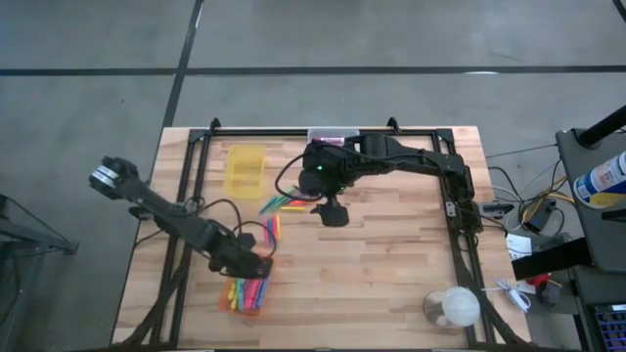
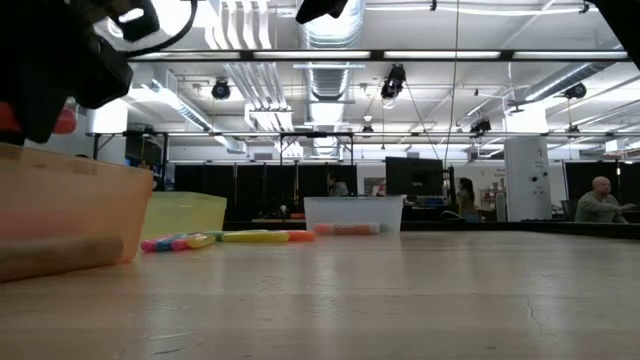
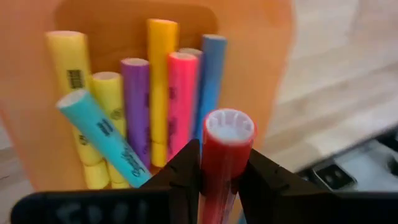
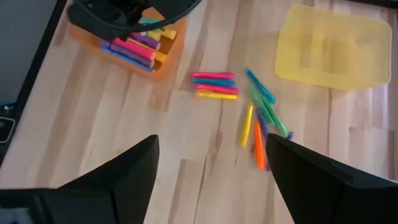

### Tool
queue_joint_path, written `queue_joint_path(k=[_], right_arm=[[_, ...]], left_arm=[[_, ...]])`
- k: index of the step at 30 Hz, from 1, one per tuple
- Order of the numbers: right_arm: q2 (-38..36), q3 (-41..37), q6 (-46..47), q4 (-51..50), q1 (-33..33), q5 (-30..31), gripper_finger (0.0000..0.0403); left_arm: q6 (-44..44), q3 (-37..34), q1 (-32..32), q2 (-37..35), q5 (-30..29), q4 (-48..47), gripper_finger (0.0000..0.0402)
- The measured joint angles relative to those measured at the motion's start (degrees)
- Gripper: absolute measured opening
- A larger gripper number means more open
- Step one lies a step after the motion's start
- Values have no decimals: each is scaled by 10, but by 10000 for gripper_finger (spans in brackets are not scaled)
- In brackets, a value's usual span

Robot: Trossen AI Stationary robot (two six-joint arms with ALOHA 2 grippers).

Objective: Pick & Place Markers
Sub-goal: Put the red highlighter into the orange bin, then put the top blue pen into the yellow bin

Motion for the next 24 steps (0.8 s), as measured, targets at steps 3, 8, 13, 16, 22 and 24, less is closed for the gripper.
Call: queue_joint_path(k=[3,8,13,16,22,24], right_arm=[[0,0,-9,-3,0,-1,287],[0,0,-22,-6,0,-2,282],[0,-1,-48,-34,0,8,283],[0,-8,-47,-36,-4,46,281],[-1,-10,-36,-27,-30,48,269],[-1,-23,-26,-12,-39,48,265]], left_arm=[[-8,-1,2,8,15,-15,97],[-22,-1,2,4,27,-39,125],[-30,0,5,-23,9,-31,138],[-34,4,6,-52,-65,-32,139],[24,21,24,-130,-287,-28,139],[52,22,40,-154,-336,-26,139]])
